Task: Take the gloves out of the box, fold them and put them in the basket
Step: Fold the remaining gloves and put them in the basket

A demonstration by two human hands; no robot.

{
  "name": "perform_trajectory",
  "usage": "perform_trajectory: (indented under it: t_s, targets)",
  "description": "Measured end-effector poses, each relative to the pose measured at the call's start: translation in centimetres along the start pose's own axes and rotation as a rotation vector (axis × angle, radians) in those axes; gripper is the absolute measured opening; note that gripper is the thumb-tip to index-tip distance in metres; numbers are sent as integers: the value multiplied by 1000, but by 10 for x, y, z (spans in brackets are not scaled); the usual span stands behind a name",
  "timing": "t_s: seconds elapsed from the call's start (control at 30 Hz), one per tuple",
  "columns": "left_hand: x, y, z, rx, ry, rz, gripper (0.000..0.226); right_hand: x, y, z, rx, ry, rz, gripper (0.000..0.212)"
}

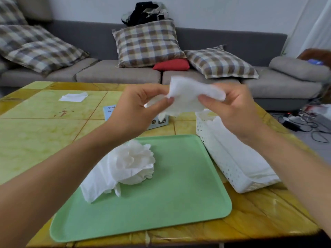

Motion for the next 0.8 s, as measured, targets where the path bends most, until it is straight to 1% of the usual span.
perform_trajectory:
  t_s: [0.03,0.1,0.17,0.23,0.27,0.33,0.43,0.47,0.5,0.53,0.57,0.63,0.67,0.7,0.73,0.77,0.8]
  targets:
    - [-5,0,-1,-56,22,99,18,2,-4,-6,-57,6,-91,13]
    - [-24,6,-11,-238,-19,224,19,13,-8,-22,-234,114,-298,13]
    - [-47,16,-28,-498,-58,346,17,25,-3,-38,-532,235,-591,13]
    - [-67,25,-46,-703,-41,466,16,31,8,-52,-832,255,-849,18]
    - [-74,28,-55,-776,-33,495,15,32,15,-59,-938,262,-917,21]
    - [-80,34,-68,-869,-38,515,13,30,25,-71,-1062,281,-942,24]
    - [-79,35,-76,-893,-38,524,12,25,27,-83,-1141,317,-897,22]
    - [-77,35,-78,-901,-28,531,13,23,26,-84,-1159,333,-893,27]
    - [-75,36,-79,-909,-16,545,14,23,25,-84,-1162,357,-889,37]
    - [-74,36,-79,-900,1,554,18,23,25,-82,-1143,383,-874,47]
    - [-72,36,-79,-862,18,561,22,25,27,-79,-1096,395,-858,53]
    - [-70,33,-75,-726,34,601,35,32,34,-73,-973,350,-852,56]
    - [-70,28,-72,-676,29,669,46,36,41,-72,-956,334,-856,62]
    - [-73,21,-70,-667,-10,769,62,40,47,-73,-985,341,-866,72]
    - [-75,14,-70,-698,-95,875,78,45,53,-74,-1038,361,-888,81]
    - [-79,6,-70,-741,-208,959,88,49,57,-77,-1094,389,-918,87]
    - [-83,-3,-73,-765,-317,999,89,52,59,-79,-1132,412,-945,90]
Point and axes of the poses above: each hand's wrist, its own z-axis towards the middle knuckle, its own y-axis out of the palm, x = y × z, the point moved 1 cm from there along z, towards the middle knuckle, and after that the axes turned 6 degrees about -x, right-handed, at the moved point
